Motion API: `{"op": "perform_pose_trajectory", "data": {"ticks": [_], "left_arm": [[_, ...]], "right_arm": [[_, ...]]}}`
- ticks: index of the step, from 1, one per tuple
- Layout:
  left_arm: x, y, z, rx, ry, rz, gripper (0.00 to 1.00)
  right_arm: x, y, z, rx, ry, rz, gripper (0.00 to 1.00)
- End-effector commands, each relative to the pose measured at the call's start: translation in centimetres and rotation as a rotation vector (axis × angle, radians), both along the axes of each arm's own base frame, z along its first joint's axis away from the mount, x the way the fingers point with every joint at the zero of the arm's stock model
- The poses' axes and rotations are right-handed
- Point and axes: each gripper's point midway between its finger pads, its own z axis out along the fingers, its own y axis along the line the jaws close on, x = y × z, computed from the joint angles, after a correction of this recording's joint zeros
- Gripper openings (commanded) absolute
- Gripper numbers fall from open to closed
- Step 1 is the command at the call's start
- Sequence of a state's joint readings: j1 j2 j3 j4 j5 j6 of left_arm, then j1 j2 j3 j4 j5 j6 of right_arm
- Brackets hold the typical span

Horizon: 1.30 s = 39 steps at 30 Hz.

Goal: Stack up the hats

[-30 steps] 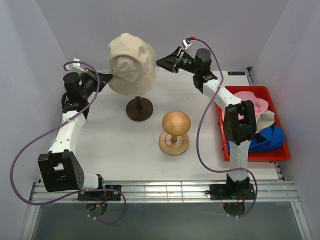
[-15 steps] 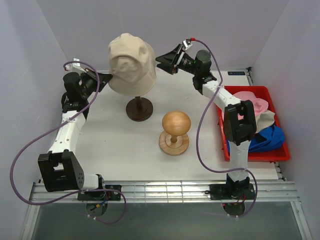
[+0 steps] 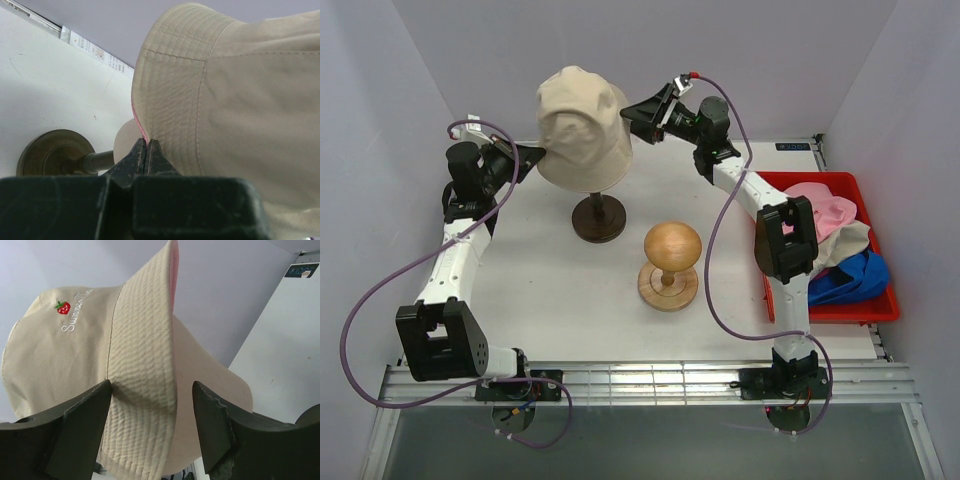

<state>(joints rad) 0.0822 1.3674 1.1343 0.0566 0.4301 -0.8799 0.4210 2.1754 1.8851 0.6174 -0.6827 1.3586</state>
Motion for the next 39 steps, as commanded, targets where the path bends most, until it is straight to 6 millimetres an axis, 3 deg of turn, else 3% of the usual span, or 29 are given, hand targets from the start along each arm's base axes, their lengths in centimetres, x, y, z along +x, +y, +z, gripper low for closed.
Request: {"op": "perform_pose_trajectory", "data": {"ticks": [1, 6, 13, 18, 20, 27, 31, 34, 39], "left_arm": [[0.1, 0.4, -0.3, 0.023, 0.023, 0.008, 0.0], [0.1, 0.4, -0.4, 0.026, 0.024, 0.006, 0.0], [0.1, 0.5, -0.5, 0.027, 0.026, 0.008, 0.0], [0.2, 0.5, -0.4, 0.031, 0.024, 0.012, 0.0], [0.3, 0.6, -0.4, 0.036, 0.022, 0.019, 0.0], [0.3, 1.1, -3.3, 0.051, 0.1, 0.041, 0.0], [0.2, 1.4, -5.9, 0.056, 0.154, 0.052, 0.0], [0.2, 1.5, -6.8, 0.07, 0.169, 0.059, 0.0], [-0.1, 1.7, -7.5, 0.085, 0.187, 0.067, 0.0]], "right_arm": [[-0.5, 0.3, 2.5, 0.047, -0.069, 0.005, 0.71], [-0.8, 0.2, 2.4, 0.06, -0.072, 0.005, 0.67], [-1.7, 0.0, 3.3, 0.095, -0.075, 0.022, 0.39], [-1.7, -0.4, 2.2, 0.08, -0.053, 0.004, 0.14], [-1.6, -0.6, 1.6, 0.058, -0.042, -0.015, 0.08], [-0.8, -1.4, -2.7, -0.087, 0.052, -0.086, 0.08], [-0.3, -1.6, -5.1, -0.177, 0.078, -0.115, 0.08], [0.4, -1.9, -7.6, -0.237, 0.141, -0.122, 0.08], [1.7, -2.6, -9.2, -0.303, 0.148, -0.151, 0.08]]}}
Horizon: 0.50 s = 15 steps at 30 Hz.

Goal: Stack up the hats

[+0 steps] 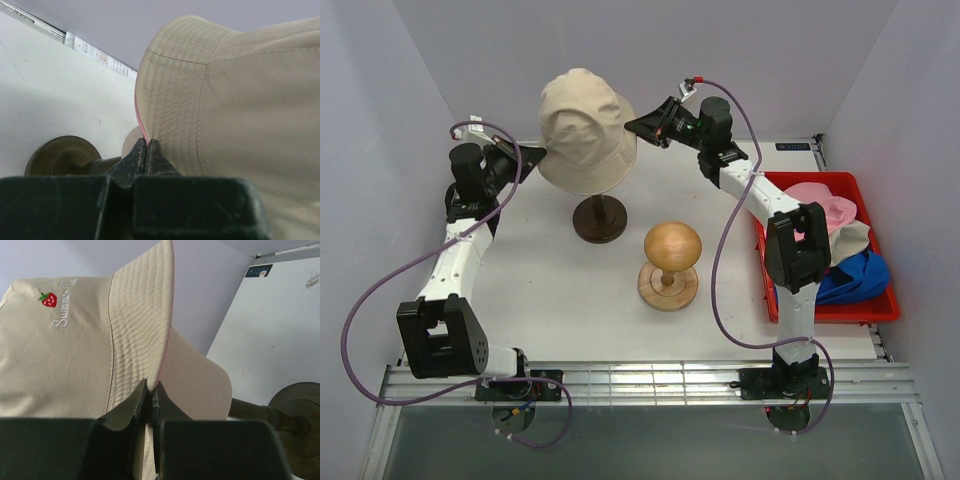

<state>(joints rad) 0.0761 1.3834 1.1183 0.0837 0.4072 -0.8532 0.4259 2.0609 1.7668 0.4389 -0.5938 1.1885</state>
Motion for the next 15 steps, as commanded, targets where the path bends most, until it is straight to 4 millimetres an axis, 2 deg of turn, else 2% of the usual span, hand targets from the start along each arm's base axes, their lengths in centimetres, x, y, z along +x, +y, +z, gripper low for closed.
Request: {"op": "perform_pose_trajectory", "data": {"ticks": [1, 6, 8, 12, 13, 15], "left_arm": [[-0.7, 1.6, -6.6, 0.057, 0.19, 0.058, 0.0], [-1.0, 1.7, -7.3, 0.077, 0.202, 0.061, 0.0], [-1.2, 1.6, -7.0, 0.076, 0.196, 0.052, 0.0], [-1.4, 1.6, -4.9, 0.091, 0.158, 0.048, 0.01], [-1.3, 1.5, -3.5, 0.097, 0.129, 0.047, 0.06], [-1.4, 1.7, -2.4, 0.104, 0.117, 0.052, 0.11]], "right_arm": [[2.4, -1.6, -7.1, -0.171, 0.134, -0.055, 0.08], [3.2, -1.6, -6.5, -0.201, 0.11, -0.05, 0.08], [3.2, -1.6, -6.4, -0.205, 0.102, -0.044, 0.08], [3.1, -1.6, -5.5, -0.203, 0.069, -0.04, 0.08], [3.1, -1.5, -5.2, -0.2, 0.061, -0.039, 0.08], [3.1, -1.4, -4.9, -0.196, 0.048, -0.026, 0.08]]}}
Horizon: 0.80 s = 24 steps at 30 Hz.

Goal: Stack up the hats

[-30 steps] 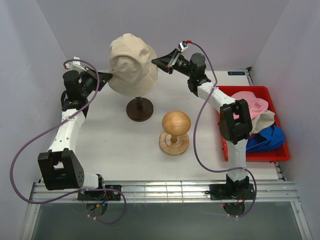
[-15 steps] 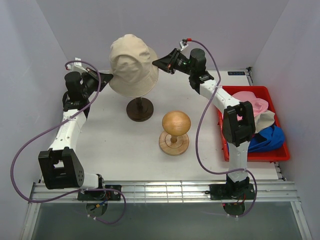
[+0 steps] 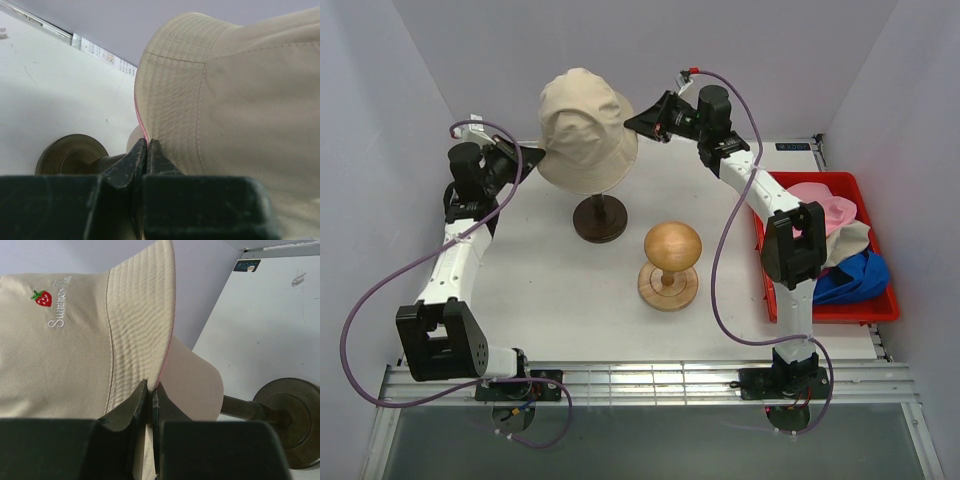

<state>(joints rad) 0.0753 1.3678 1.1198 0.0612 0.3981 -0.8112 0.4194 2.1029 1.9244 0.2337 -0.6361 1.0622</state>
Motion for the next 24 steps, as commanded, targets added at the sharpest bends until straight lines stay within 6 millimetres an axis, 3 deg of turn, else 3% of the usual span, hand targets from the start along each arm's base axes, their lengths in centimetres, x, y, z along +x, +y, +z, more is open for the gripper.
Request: {"op": "perform_pose_trajectory", "data": {"ticks": [1, 8, 14, 21, 24], "left_arm": [[-1.1, 1.5, -1.3, 0.072, 0.099, 0.053, 0.15], [-1.6, 1.9, 0.7, 0.093, 0.082, 0.073, 0.37], [-1.9, 2.2, 2.3, 0.1, 0.06, 0.088, 0.47], [-2.1, 2.2, 5.0, 0.099, 0.015, 0.082, 0.5], [-2.2, 2.3, 6.2, 0.098, -0.01, 0.077, 0.51]], "right_arm": [[2.7, -1.5, -4.4, -0.094, 0.064, -0.062, 0.08], [2.6, -1.3, -2.3, -0.073, 0.027, -0.048, 0.11], [2.3, -1.3, -1.3, -0.07, 0.017, -0.048, 0.22], [1.8, -2.1, 0.1, -0.102, 0.006, -0.085, 0.53], [1.6, -3.0, 0.6, -0.149, -0.006, -0.124, 0.61]]}}
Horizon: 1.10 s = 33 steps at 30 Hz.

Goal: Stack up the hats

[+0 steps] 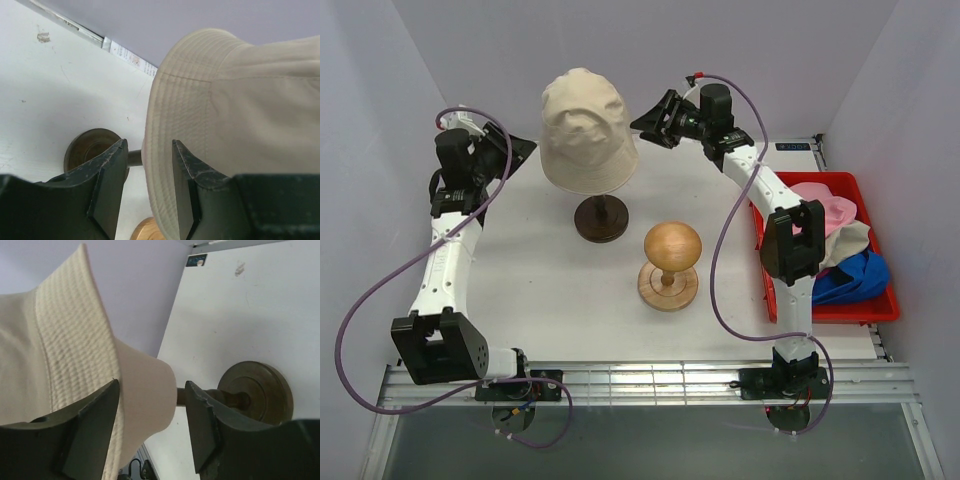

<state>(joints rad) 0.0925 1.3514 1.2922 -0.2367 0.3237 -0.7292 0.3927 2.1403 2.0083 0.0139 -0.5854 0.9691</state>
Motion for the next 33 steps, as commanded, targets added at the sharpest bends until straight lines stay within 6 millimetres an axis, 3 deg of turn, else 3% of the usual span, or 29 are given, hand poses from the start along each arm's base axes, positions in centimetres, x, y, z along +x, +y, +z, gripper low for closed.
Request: {"op": "perform_pose_trajectory", "data": {"ticks": [1, 3, 5, 7, 8, 10, 11, 12, 13, 14, 15, 17, 18, 19, 20, 21, 22, 23, 26, 29, 33], "left_arm": [[-1.3, 0.3, 5.0, 0.021, -0.109, -0.006, 0.52], [-1.3, 0.2, 5.6, 0.019, -0.118, -0.016, 0.52], [-1.4, 0.3, 6.5, 0.02, -0.137, -0.018, 0.52], [-1.5, 0.4, 7.2, 0.018, -0.151, -0.02, 0.52], [-1.6, 0.3, 7.8, 0.017, -0.164, -0.021, 0.53], [-1.6, 0.1, 8.4, 0.015, -0.177, -0.041, 0.53], [-1.7, -0.1, 8.7, 0.01, -0.183, -0.052, 0.54], [-1.5, -0.3, 9.2, 0.005, -0.189, -0.068, 0.55], [-1.6, -0.8, 9.4, -0.004, -0.19, -0.098, 0.55], [-1.7, -1.1, 9.7, -0.009, -0.197, -0.113, 0.55], [-1.8, -1.3, 10.0, -0.02, -0.205, -0.124, 0.55], [-2.1, -1.8, 10.6, -0.026, -0.225, -0.154, 0.56], [-2.2, -1.9, 10.7, -0.028, -0.226, -0.163, 0.57], [-2.3, -2.1, 10.9, -0.032, -0.228, -0.173, 0.57], [-2.6, -2.5, 11.0, -0.037, -0.233, -0.199, 0.57], [-2.7, -2.7, 11.1, -0.046, -0.234, -0.212, 0.57], [-2.9, -3.0, 11.1, -0.05, -0.241, -0.227, 0.57], [-3.2, -3.2, 11.2, -0.054, -0.244, -0.245, 0.57], [-3.6, -3.5, 11.1, -0.063, -0.249, -0.257, 0.58], [-3.6, -3.8, 11.0, -0.078, -0.247, -0.275, 0.58], [-4.0, -4.2, 11.1, -0.097, -0.246, -0.303, 0.58]], "right_arm": [[-0.6, -1.8, 3.2, -0.074, -0.075, -0.058, 0.63], [-1.0, -2.8, 3.9, -0.107, -0.091, -0.098, 0.65], [-1.2, -3.9, 3.2, -0.17, -0.081, -0.134, 0.66], [-2.1, -5.3, 4.2, -0.204, -0.097, -0.165, 0.66], [-2.3, -6.3, 3.0, -0.268, -0.078, -0.191, 0.66], [-3.3, -8.4, 3.9, -0.327, -0.096, -0.235, 0.66], [-3.8, -10.0, 2.3, -0.399, -0.047, -0.274, 0.66], [-4.9, -11.5, 3.2, -0.439, -0.079, -0.294, 0.66], [-5.3, -13.4, 2.9, -0.475, -0.065, -0.329, 0.66], [-5.6, -15.2, 2.3, -0.519, -0.048, -0.375, 0.67], [-7.6, -17.2, 1.4, -0.562, -0.01, -0.391, 0.67], [-8.7, -21.3, 0.5, -0.591, 0.034, -0.456, 0.67], [-10.5, -23.1, -0.5, -0.618, 0.07, -0.472, 0.67], [-10.9, -25.9, -1.0, -0.653, 0.09, -0.517, 0.67], [-12.0, -27.7, -0.8, -0.678, 0.091, -0.562, 0.67], [-12.8, -29.0, -1.6, -0.701, 0.122, -0.579, 0.68], [-13.9, -31.0, -3.9, -0.733, 0.187, -0.598, 0.68], [-14.8, -32.3, -4.0, -0.724, 0.199, -0.623, 0.68], [-16.0, -35.2, -6.9, -0.742, 0.279, -0.663, 0.68], [-16.1, -37.4, -9.7, -0.759, 0.368, -0.681, 0.68], [-16.3, -40.1, -11.9, -0.771, 0.453, -0.729, 0.66]]}}
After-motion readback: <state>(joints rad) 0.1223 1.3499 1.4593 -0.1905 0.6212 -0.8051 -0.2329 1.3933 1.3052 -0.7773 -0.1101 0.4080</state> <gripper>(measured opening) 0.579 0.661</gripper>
